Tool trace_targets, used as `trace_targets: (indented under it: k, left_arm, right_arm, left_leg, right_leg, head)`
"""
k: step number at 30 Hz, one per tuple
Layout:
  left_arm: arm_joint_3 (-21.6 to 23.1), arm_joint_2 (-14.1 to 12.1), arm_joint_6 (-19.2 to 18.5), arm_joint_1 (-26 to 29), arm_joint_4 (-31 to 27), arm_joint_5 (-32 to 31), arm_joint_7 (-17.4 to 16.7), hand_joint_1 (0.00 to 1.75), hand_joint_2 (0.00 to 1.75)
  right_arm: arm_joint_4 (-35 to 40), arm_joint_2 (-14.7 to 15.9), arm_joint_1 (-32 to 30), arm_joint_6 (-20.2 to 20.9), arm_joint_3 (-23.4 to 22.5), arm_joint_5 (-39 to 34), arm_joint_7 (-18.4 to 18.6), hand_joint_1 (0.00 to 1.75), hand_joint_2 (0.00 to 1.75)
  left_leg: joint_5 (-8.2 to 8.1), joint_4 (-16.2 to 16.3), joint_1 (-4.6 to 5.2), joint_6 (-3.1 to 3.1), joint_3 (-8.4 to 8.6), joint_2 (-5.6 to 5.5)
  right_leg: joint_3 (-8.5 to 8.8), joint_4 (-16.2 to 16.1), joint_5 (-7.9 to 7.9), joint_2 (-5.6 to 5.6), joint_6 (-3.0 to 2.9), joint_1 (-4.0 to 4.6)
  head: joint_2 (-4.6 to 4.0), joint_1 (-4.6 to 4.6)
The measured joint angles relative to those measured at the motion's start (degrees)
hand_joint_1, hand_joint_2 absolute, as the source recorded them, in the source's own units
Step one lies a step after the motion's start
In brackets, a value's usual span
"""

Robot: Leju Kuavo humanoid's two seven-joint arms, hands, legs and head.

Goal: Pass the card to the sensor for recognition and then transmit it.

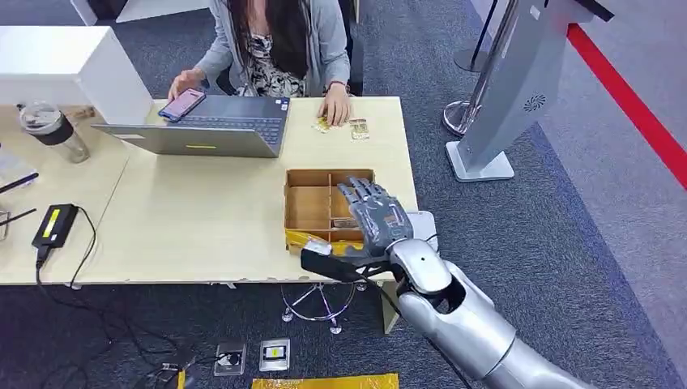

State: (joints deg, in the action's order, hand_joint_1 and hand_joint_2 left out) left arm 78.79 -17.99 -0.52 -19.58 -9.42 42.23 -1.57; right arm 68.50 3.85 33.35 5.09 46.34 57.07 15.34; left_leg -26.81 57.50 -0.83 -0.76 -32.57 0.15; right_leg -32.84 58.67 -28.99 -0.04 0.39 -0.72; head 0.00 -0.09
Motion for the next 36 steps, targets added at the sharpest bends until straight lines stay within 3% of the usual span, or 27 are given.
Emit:
trace_targets:
  k: [7, 20, 36]
  left_arm:
    - [0.0, 0.17, -0.31, -0.25, 0.0, -0.24, 0.0, 0.0, 0.0]
    - [0.0, 0.44, -0.72, -0.76, 0.0, -0.79, -0.07, 0.0, 0.0]
    - [0.09, 0.76, -0.94, -1.21, 0.0, -2.12, -0.44, 0.0, 0.0]
  right_arm:
    - [-0.59, -0.98, 0.12, 2.14, 1.11, 1.73, -0.24, 0.0, 1.75]
    - [-6.25, -3.98, 2.84, 0.5, 1.38, 1.81, -2.01, 0.0, 1.75]
    - [-13.99, -5.55, 6.21, -0.74, 1.09, 1.68, -2.25, 0.0, 1.75]
  left_leg:
    - [0.0, 0.0, 0.0, 0.0, 0.0, 0.0]
    - [0.01, 0.0, 0.0, -0.01, 0.0, 0.0]
    - [0.01, 0.01, 0.0, -0.01, 0.0, 0.0]
  right_leg:
    - [0.0, 0.0, 0.0, 0.0, 0.0, 0.0]
    - [0.0, 0.01, 0.0, 0.0, 0.0, 0.0]
    - [0.0, 0.0, 0.0, 0.0, 0.0, 0.0]
  head:
    - [0.0, -0.02]
    - [0.0, -0.02]
    - [0.0, 0.0]
